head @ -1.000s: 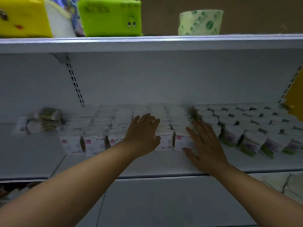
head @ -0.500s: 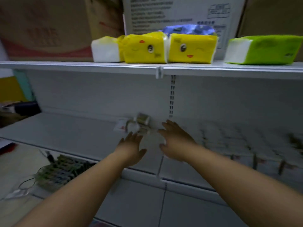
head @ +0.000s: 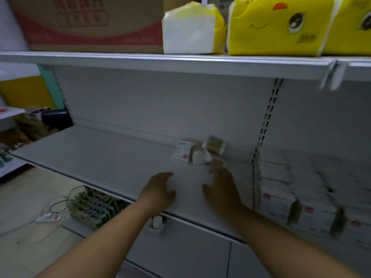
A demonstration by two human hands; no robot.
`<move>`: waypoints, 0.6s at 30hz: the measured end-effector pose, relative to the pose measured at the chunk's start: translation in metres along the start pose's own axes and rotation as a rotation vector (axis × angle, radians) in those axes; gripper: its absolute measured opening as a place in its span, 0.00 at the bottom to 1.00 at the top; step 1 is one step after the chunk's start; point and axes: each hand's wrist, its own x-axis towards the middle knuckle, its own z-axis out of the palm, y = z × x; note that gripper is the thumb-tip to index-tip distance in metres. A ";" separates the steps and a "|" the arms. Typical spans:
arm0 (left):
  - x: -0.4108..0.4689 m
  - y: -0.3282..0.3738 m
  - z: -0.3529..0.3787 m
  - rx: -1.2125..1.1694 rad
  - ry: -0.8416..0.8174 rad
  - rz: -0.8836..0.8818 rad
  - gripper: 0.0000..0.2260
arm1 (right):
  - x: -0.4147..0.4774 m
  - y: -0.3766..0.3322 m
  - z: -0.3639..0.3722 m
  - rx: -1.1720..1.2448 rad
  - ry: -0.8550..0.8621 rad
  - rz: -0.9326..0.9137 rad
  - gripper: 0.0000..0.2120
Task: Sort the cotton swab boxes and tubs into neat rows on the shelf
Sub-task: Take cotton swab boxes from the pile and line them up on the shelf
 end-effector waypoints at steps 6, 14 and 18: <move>0.064 -0.022 -0.007 -0.058 0.050 -0.055 0.30 | 0.047 0.000 0.017 0.362 0.242 0.324 0.09; 0.139 -0.001 0.002 -0.129 0.197 -0.181 0.38 | 0.065 0.003 0.017 0.593 0.409 0.618 0.13; 0.153 -0.006 0.005 -0.080 0.190 -0.132 0.27 | 0.075 0.005 0.012 0.467 0.268 0.690 0.41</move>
